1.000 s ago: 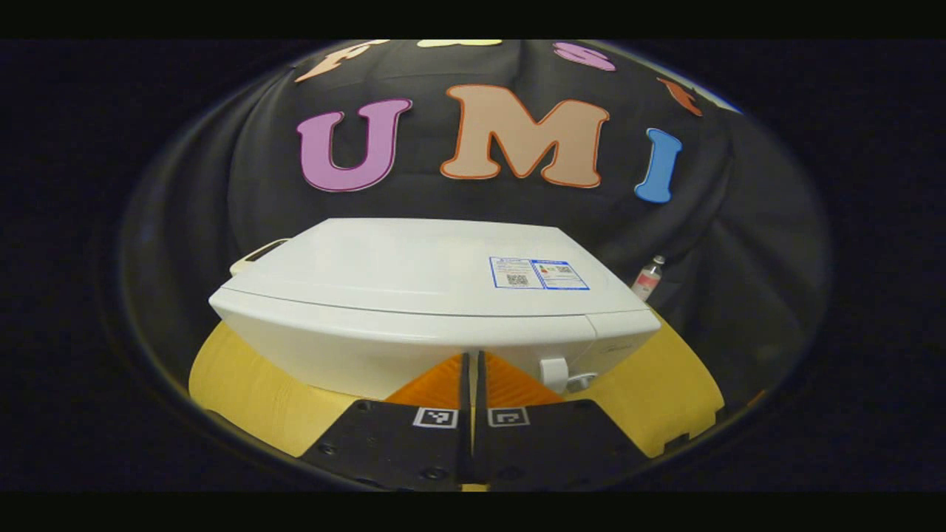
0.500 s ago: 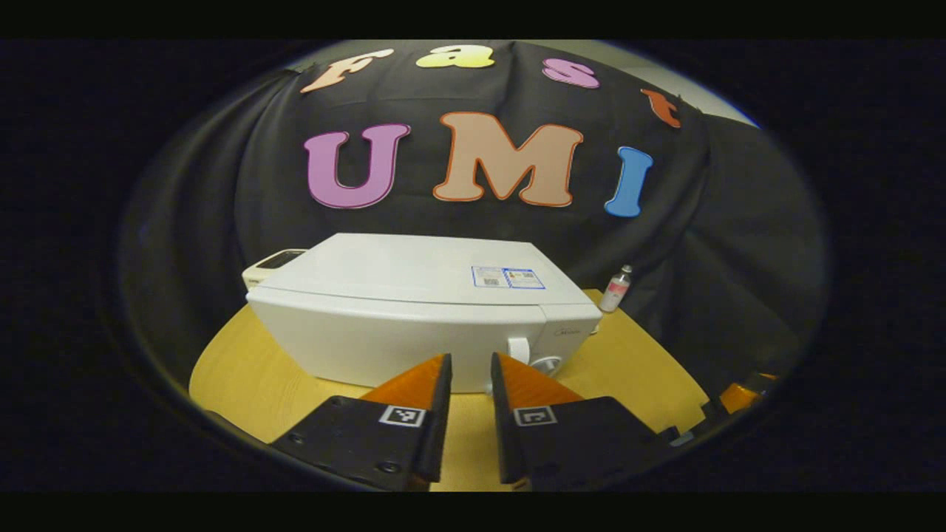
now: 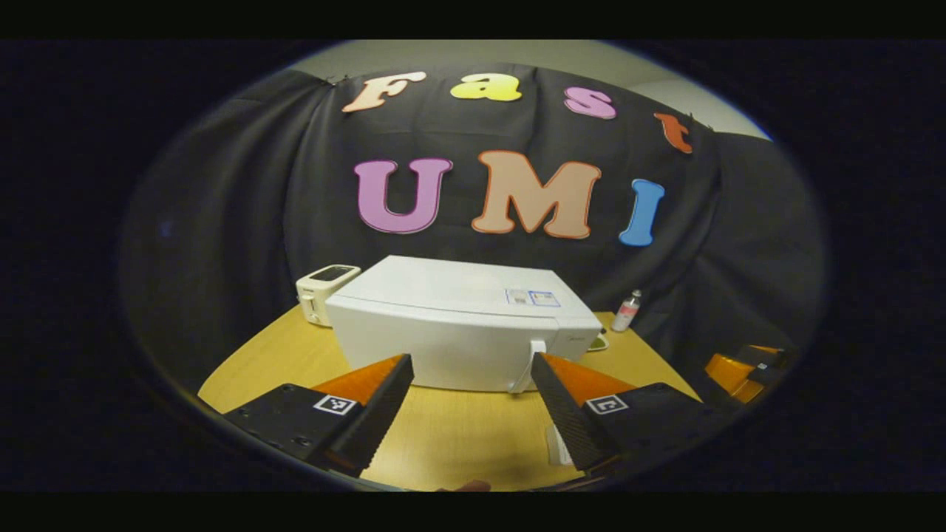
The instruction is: Open the microwave oven with the left hand, put the food in, and close the microwave oven.
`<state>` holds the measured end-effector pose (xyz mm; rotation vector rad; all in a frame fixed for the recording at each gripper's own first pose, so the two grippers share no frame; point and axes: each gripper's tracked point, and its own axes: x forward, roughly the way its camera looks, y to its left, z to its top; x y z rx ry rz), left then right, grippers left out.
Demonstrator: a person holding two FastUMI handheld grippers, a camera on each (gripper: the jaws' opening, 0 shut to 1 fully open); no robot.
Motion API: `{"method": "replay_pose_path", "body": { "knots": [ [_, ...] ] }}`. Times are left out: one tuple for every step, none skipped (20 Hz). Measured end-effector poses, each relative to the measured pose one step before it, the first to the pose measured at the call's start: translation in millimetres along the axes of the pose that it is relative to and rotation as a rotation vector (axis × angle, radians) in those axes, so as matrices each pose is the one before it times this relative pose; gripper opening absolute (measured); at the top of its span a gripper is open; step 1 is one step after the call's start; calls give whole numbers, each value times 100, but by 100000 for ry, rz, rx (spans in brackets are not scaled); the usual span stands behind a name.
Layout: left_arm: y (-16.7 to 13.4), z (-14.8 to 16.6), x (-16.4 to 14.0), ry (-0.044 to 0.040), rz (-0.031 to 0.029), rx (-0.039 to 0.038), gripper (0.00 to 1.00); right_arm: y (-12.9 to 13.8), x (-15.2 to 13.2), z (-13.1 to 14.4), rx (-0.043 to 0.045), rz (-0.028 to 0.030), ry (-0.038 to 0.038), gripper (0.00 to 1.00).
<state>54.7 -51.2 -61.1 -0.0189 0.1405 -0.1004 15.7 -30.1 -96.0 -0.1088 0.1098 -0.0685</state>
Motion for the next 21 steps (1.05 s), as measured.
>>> {"method": "replay_pose_path", "body": {
  "knots": [
    [589, 992, -447, -2369, 1603, 333, 97, 740, -235, 1120, 158, 2044, -2199, 92],
    [531, 994, -473, -2434, 1759, 700, 97, 510, -367, 919, 7, 1760, -1869, 92],
    [188, 816, -522, -2279, 783, -187, 97, 465, -334, 890, -202, 1432, -1675, 92],
    [-12, 598, -446, -1636, 94, -1194, 94, 193, -180, 481, 232, 994, -852, 92],
    [-134, 274, -442, -514, -589, -1316, 99, 366, -260, 282, 932, 1286, 66, 92],
    [-155, 119, -312, -654, -522, -493, 96, 444, -387, 258, 1329, 1249, -310, 98],
    [300, 74, -355, -603, 382, 518, 96, 205, -318, 218, 1083, 595, -516, 98],
    [166, -59, -295, -261, 112, 907, 96, -888, 125, 224, 619, -47, -104, 92],
    [38, -222, -204, 269, -385, 776, 96, -184, -272, -58, 306, -1212, 377, 92],
    [106, -294, -169, 1019, -277, 419, 96, -143, -325, 43, 448, -943, 79, 92],
    [170, -365, -76, 1116, -424, 168, 96, 92, -304, 162, 700, -708, -145, 92],
    [129, -98, -131, 652, -813, 45, 96, 87, -267, 223, 684, -792, -676, 92],
    [289, -72, -65, 372, -778, 157, 96, 115, -292, 291, 175, -578, -914, 92],
    [222, 68, -83, -51, -1192, 279, 96, 98, -376, 185, -60, -1025, -960, 92],
    [290, -113, -62, 183, -1388, 285, 96, 184, -390, 231, 41, -1263, -793, 92],
    [333, -195, -198, 781, -1238, 452, 96, 268, -429, 9, 60, -918, -331, 91],
    [366, -150, -191, 969, -1193, 982, 96, 413, -531, 132, 119, -935, -194, 91],
    [509, 36, -309, 380, -776, 1318, 96, 417, -566, 87, 60, -620, -112, 91],
    [528, 45, -331, 418, -527, 1732, 94, 540, -536, 87, 32, -469, 127, 91],
    [361, -6, -193, 1079, -765, 1504, 96, 459, -724, -134, 212, -473, 615, 91],
    [25, -155, -385, 229, -1489, 1092, 96, 631, -736, -56, 303, 263, -34, 91]
  ]
}}
